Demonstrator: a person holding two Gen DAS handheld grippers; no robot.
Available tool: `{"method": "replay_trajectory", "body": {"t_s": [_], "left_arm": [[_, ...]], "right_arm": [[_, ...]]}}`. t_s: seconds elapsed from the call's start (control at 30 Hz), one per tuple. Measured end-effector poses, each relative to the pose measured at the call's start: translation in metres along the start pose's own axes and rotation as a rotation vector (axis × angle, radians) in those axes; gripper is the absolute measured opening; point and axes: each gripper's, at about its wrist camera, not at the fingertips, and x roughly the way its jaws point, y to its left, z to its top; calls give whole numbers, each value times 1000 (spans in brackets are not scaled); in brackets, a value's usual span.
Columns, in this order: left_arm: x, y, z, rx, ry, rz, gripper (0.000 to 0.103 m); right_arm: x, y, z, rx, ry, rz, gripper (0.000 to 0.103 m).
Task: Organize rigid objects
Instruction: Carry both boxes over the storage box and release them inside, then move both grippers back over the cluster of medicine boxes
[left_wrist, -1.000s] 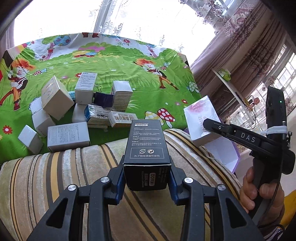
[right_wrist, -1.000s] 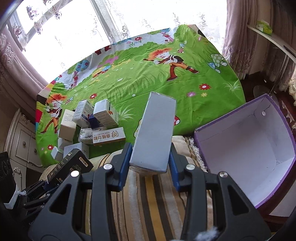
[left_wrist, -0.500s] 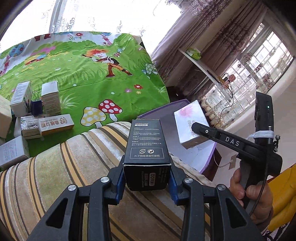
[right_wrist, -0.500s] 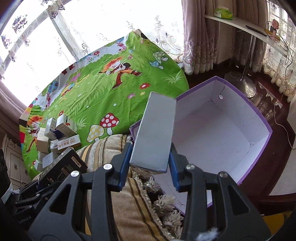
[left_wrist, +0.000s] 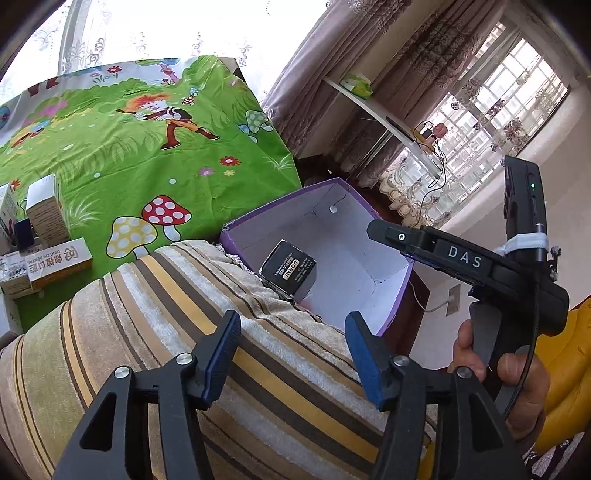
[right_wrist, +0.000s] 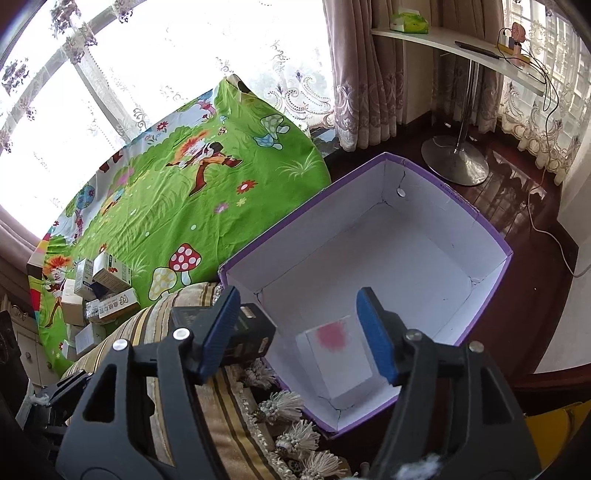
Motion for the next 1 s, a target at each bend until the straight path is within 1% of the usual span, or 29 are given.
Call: {"method": "replay_trajectory", "body": {"t_s": [0.07,0.13,0.3,0.4,0.6,0.83,1.0], "left_arm": [[0,2,-1,-4,-1,0,60],[-2,2,-2,-1,-8,6,60],[-12,3,-4,5,-43,19,60],[-19,9,-6,-14,-66,19,60],[-38,27,-9,-62,-114,69,60],[-71,66,-21,-166,-180,133,60],[-99,103,-39,-265,-216,182,60]], "right_arm": [[-2,3,0,-12,-4,0,74],[-2,6,0,-25,-7,2,74],[-5,16,-1,-58,-13,29,75],[-6,21,-2,-68,-11,48,75],[-3,35,-6,-97,7,68,76],[0,62,-12,-181,29,83,76],[4,81,-17,-216,54,127,76]]}}
